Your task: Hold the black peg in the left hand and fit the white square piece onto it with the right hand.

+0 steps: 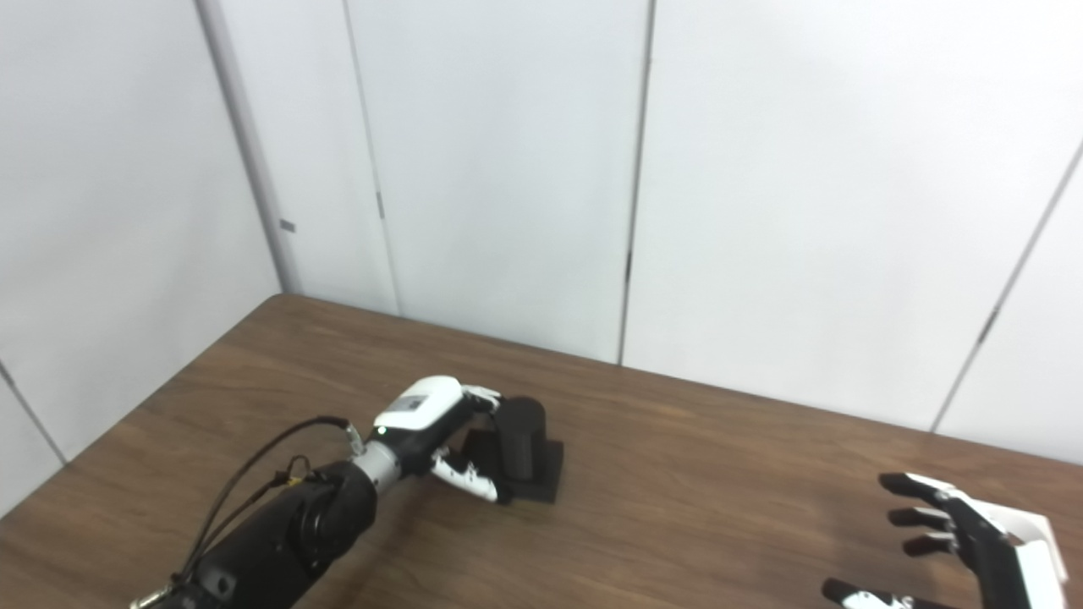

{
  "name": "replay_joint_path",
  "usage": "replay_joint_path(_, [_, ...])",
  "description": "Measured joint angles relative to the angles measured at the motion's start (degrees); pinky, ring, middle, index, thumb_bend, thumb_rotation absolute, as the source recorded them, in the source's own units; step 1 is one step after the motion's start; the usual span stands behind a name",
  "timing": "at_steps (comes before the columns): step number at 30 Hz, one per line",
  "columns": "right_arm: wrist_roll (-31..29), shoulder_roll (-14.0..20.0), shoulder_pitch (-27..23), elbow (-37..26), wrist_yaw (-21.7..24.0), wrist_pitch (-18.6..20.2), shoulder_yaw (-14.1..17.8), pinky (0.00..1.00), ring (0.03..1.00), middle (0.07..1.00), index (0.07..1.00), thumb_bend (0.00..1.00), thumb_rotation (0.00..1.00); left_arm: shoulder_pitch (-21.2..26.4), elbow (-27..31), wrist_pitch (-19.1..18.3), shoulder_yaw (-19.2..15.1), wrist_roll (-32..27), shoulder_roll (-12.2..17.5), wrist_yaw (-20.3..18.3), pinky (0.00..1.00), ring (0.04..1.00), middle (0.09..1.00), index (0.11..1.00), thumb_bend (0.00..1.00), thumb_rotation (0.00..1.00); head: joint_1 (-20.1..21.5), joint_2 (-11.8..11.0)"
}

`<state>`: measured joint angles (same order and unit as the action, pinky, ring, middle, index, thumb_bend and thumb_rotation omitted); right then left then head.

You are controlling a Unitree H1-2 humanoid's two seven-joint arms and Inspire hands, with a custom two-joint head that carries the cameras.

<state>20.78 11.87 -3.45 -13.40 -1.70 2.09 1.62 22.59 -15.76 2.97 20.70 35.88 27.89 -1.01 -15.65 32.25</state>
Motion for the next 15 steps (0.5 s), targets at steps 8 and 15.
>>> replay_joint_path(8, [-0.95, -0.2, -0.17, 1.86, -0.21, -0.58, 0.12, 0.52, 0.644, 0.745, 0.694, 0.59, 0.0, -0.27, 1.75, 2.7, 2.13, 2.07, -0.55, -0.18, 0.83, 0.892, 0.869, 0.487, 0.52, 0.07, 5.28, 1.67])
replay_joint_path(15, [-0.15, -0.25, -0.46, 5.0, -2.09, -3.32, -0.17, 0.5, 0.633, 0.735, 0.688, 0.59, 0.0, -0.82, 2.77, 6.41, 3.91, 2.51, -2.31, -0.17, 0.8, 0.869, 0.861, 0.487, 0.52, 0.07, 11.16, 3.08])
